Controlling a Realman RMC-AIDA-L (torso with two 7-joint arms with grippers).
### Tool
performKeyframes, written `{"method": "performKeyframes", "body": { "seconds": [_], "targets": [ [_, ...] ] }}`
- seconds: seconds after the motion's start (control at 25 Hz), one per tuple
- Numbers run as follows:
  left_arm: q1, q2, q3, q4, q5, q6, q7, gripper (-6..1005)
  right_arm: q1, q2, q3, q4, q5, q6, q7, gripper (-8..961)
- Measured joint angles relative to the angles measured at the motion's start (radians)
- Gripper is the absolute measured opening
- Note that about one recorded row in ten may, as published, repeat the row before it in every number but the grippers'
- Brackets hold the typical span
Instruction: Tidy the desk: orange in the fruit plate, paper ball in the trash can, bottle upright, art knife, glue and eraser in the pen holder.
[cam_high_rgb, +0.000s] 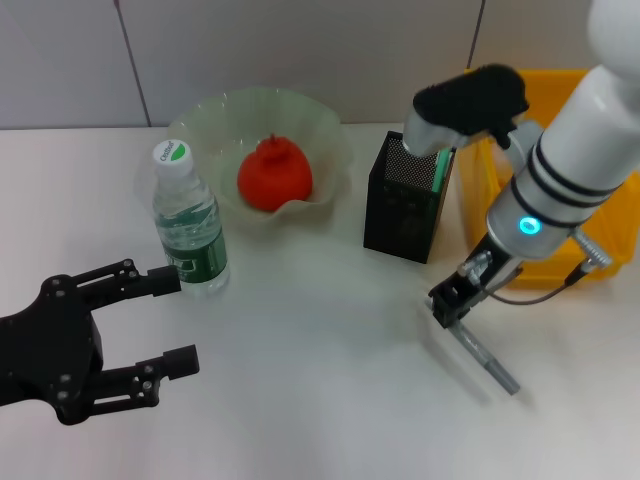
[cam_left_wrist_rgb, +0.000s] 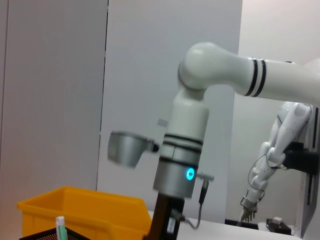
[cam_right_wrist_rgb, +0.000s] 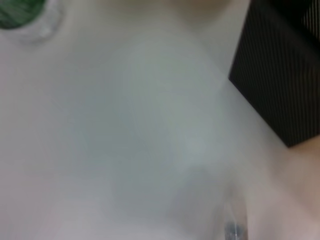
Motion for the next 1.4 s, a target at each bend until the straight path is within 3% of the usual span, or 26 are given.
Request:
{"method": "performKeyframes", "body": {
  "seconds": [0.2,0.4,0.56,0.72,0.96,1.16,1.4],
  "targets": [
    [0.000,0.001,-0.002,-0.013,0.000,0.000,0.000,787,-0.072,-0.005,0.003,-0.270,0.035,-0.103,0.000,134],
    [-0.006,0.006,-0.005,-0.040,0.000,0.000,0.005,787,-0.134,-0.010,0.008,-0.551,0.085,-0.124,-0.005,132],
    [-0.008,0.008,-0.015,-0.052,0.000,0.000,0.026,788,-0.175,-0.010,0.012,-0.723,0.073,-0.083,-0.026,128],
    [-0.002,0.008,-0.025,-0.052,0.000,0.000,0.026,788,-0.229,-0.008,0.018,-0.814,0.055,0.019,-0.074,125],
    [0.001,0.007,-0.031,-0.058,0.000,0.000,0.026,788,-0.324,-0.005,0.009,-0.805,0.059,0.217,-0.179,124],
    [-0.001,0.007,-0.043,-0.067,0.000,-0.001,0.026,788,-0.368,-0.007,0.005,-0.687,0.132,0.390,-0.306,124],
    [-0.006,0.005,-0.049,-0.069,0.000,-0.009,0.026,788,-0.370,-0.008,0.001,-0.504,0.271,0.549,-0.457,120]
  ]
}}
